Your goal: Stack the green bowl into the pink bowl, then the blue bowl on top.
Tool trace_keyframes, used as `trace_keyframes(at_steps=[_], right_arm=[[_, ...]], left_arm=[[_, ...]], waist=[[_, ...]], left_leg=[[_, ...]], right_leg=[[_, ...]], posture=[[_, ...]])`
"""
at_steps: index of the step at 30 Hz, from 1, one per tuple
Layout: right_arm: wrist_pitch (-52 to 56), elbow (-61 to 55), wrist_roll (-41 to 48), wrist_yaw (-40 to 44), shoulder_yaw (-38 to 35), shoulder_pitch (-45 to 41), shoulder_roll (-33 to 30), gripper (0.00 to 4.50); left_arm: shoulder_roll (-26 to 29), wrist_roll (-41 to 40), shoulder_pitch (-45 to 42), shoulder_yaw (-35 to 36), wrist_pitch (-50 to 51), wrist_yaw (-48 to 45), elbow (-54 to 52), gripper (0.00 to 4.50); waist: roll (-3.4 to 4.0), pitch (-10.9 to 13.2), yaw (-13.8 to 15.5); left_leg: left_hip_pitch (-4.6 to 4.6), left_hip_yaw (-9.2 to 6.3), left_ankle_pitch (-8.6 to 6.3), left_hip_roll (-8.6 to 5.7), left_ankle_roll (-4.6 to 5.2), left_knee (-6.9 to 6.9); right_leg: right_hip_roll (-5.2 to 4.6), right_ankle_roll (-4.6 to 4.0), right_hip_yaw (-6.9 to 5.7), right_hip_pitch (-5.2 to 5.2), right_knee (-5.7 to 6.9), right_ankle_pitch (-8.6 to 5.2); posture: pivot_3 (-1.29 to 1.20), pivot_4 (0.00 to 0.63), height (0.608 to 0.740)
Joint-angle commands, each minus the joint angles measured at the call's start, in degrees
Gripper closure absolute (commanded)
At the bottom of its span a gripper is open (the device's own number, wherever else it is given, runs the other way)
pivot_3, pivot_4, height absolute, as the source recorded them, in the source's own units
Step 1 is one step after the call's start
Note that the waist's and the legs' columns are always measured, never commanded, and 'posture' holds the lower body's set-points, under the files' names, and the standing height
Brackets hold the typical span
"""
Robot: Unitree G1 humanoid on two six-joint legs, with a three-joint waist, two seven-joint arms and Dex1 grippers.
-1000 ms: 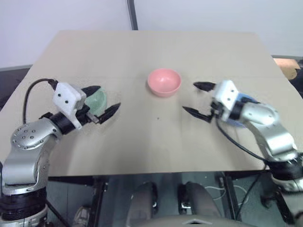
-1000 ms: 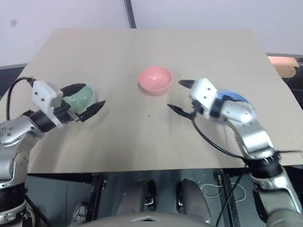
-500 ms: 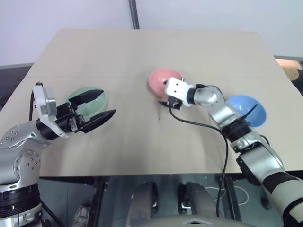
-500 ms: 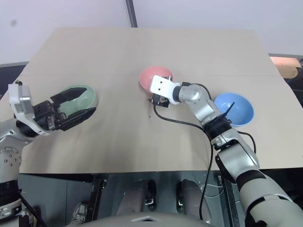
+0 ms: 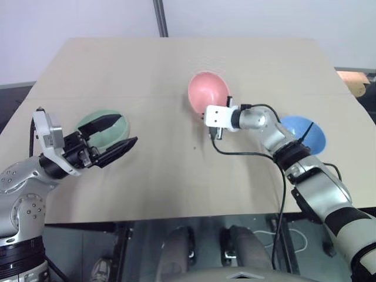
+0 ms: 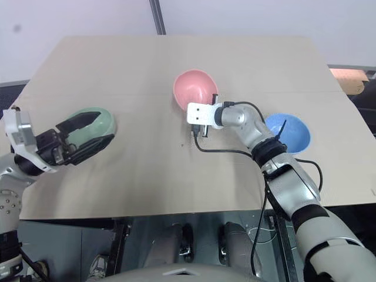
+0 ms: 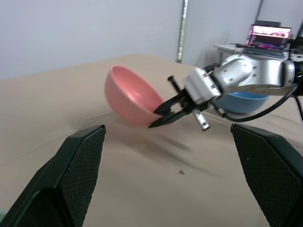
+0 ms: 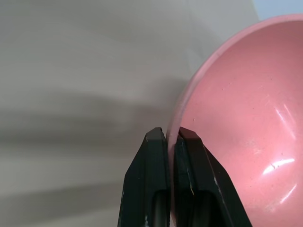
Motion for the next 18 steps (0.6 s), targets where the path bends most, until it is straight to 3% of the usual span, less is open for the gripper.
trace_keyframes(at_steps=[1,5,9,12,15,16,18], right_arm=[[7.0,-20.0,8.2,13.4,-0.3,5.3,-3.3,4.42],[19.3,-35.9,10.7,20.5,0.5,11.5,-8.2,4.42],[24.8,-39.7,9.9,21.7,1.7,13.6,-9.0,4.42],[26.3,-39.7,8.5,22.1,3.3,14.3,-9.3,3.46],[27.3,-40.9,8.3,21.9,3.8,14.8,-9.1,2.1],[27.9,-41.9,8.5,21.8,3.6,15.0,-9.2,1.49],[29.0,-44.6,9.7,19.8,1.2,15.5,-8.8,0.96]], left_arm=[[1.8,1.7,1.0,3.5,-3.2,-2.7,5.8,0.0],[3.2,2.2,0.9,4.3,-4.1,-4.9,9.2,0.0],[3.7,2.6,0.3,2.9,-4.2,-6.1,9.6,0.0],[3.6,2.0,-0.3,2.5,-3.2,-6.0,8.5,0.0],[3.9,3.8,-0.3,2.0,-3.1,-3.5,7.3,0.0],[4.1,5.0,0.0,1.7,-3.2,-2.1,6.6,0.0],[4.1,11.0,0.8,0.6,-5.1,3.5,4.2,0.0]], waist=[[0.0,0.0,0.0],[-0.01,0.0,0.3],[-0.01,0.0,0.1],[-0.03,0.0,0.1],[-0.02,0.0,0.1],[-0.02,0.0,0.1],[-0.03,0.0,0.1]], left_leg=[[0.0,-0.01,0.0,0.02,0.0,-0.01],[-0.03,-0.07,-0.01,0.0,0.0,-0.03],[0.02,-0.12,-0.01,-0.03,-0.01,0.02],[0.07,-0.15,0.02,-0.02,-0.07,0.02],[0.02,-0.17,0.03,-0.02,-0.07,0.01],[0.0,-0.17,0.03,-0.02,-0.07,0.01],[-0.02,-0.17,0.02,-0.02,-0.06,0.0]], right_leg=[[0.0,0.0,0.0,0.0,-0.01,0.0],[-0.05,0.01,-0.09,0.02,-0.06,-0.01],[-0.16,-0.01,-0.14,0.04,-0.02,-0.01],[-0.16,-0.03,-0.15,0.04,0.03,-0.01],[-0.16,-0.05,-0.16,0.03,0.01,-0.01],[-0.17,-0.06,-0.16,0.02,-0.01,-0.01],[-0.17,-0.06,-0.16,0.01,-0.03,-0.01]], posture=[[0.0,0.15,0.74],[0.0,0.15,0.74],[0.0,0.15,0.74],[0.0,0.15,0.74],[0.0,0.15,0.74],[0.0,0.15,0.74],[0.0,0.15,0.74]])
